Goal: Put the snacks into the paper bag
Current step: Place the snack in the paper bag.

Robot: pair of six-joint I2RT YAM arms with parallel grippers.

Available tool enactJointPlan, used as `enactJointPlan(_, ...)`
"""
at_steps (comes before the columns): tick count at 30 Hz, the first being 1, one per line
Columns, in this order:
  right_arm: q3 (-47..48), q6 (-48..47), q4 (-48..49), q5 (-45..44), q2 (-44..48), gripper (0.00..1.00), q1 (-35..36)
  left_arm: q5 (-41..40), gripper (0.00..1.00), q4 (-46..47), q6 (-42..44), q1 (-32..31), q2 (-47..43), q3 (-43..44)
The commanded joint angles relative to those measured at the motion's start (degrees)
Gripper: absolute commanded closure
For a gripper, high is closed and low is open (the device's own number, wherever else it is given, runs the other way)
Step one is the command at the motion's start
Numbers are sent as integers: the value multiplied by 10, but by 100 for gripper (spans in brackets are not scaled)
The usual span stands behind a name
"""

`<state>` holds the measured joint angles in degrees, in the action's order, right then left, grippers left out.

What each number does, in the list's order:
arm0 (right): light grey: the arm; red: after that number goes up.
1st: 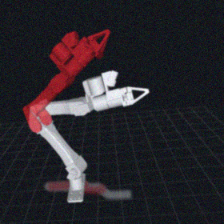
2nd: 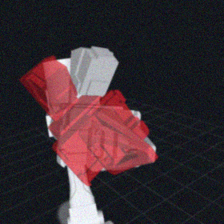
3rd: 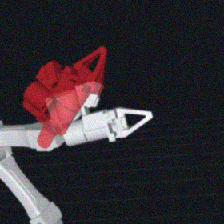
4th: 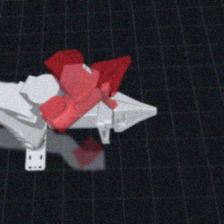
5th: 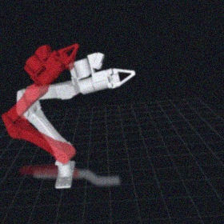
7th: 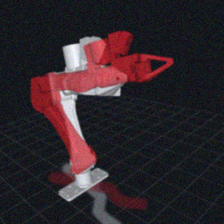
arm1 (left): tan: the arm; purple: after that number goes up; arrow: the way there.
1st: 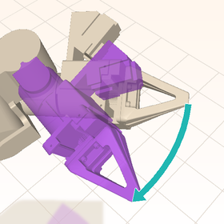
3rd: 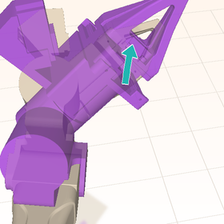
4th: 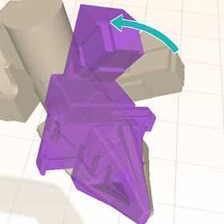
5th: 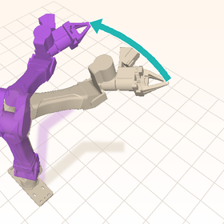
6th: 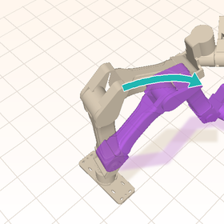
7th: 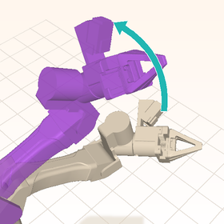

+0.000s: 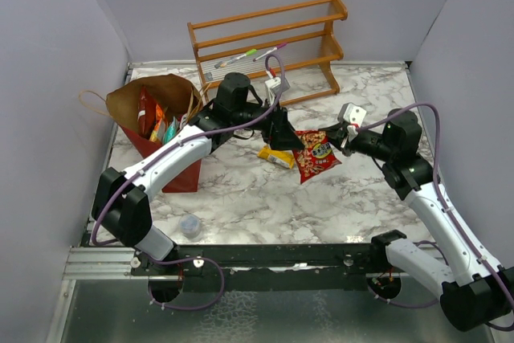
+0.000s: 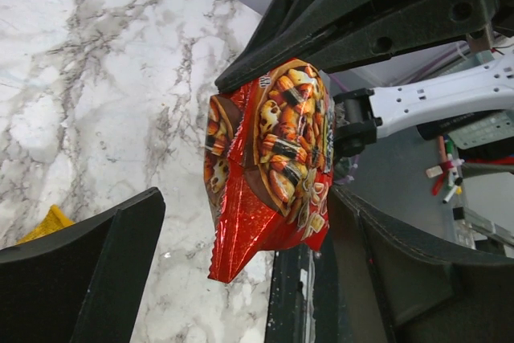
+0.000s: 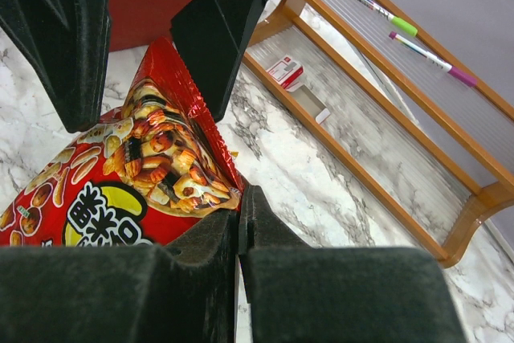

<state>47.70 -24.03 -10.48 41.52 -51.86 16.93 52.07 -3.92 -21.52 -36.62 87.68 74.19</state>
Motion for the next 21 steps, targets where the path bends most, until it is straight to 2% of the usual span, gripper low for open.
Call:
enactJointPlan(1,-2,9,26,21,3,99,3,54,26,62,-34,-2,-8,-12)
enactJointPlan(5,-5,2,25,25,6,99,3,64,37,73,-43,-2,-8,-13)
enactJointPlan(9,-8,-3,25,25,6,99,3,66,55,74,-43,-2,-9,-12)
enactJointPlan(16,-13,-6,30,23,4,99,2,66,77,71,-26,-2,-22,-14)
enactJointPlan(19,-16,-8,32,21,4,95,1,64,88,57,-6,-3,-31,-12)
enactJointPlan(21,-17,-11,31,23,4,88,0,60,95,43,13,-2,-39,-8)
